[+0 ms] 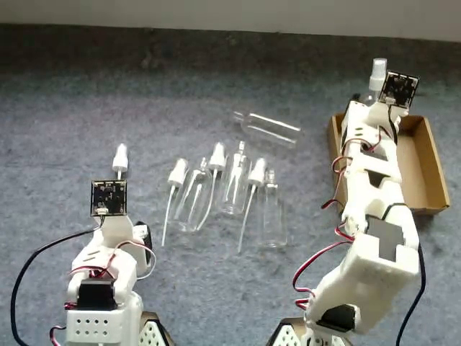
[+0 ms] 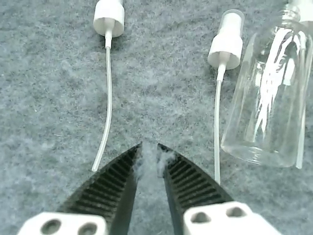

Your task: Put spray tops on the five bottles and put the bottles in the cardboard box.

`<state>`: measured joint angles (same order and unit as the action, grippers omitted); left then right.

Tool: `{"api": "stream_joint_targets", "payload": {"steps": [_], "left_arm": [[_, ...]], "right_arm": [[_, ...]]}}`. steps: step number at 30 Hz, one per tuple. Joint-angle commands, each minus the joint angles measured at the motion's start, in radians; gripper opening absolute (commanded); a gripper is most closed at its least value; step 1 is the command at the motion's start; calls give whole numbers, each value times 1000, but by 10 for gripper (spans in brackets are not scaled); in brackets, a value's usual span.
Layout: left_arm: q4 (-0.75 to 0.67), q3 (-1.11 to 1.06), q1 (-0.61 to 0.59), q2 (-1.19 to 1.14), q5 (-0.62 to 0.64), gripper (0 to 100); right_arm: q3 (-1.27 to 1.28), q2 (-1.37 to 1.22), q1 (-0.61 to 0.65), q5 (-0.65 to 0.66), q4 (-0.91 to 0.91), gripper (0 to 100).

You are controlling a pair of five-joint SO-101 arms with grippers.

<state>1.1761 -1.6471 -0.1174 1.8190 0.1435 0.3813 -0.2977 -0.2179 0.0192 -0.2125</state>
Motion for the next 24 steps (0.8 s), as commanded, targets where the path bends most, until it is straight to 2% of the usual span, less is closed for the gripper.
{"api": "stream_joint_targets", "payload": {"steps": [1, 4, 7, 24], "left_arm": [[-20, 8, -2, 8, 5, 7], [-20, 8, -2, 8, 5, 7], [-20, 8, -1, 8, 5, 7], [-20, 8, -1, 8, 5, 7]], "right_arm": [[-77, -19, -7, -9, -180, 63], [-56, -59, -7, -6, -358, 63], [-12, -82, -7, -8, -415, 63], [93, -88, 81, -5, -421, 63]]}}
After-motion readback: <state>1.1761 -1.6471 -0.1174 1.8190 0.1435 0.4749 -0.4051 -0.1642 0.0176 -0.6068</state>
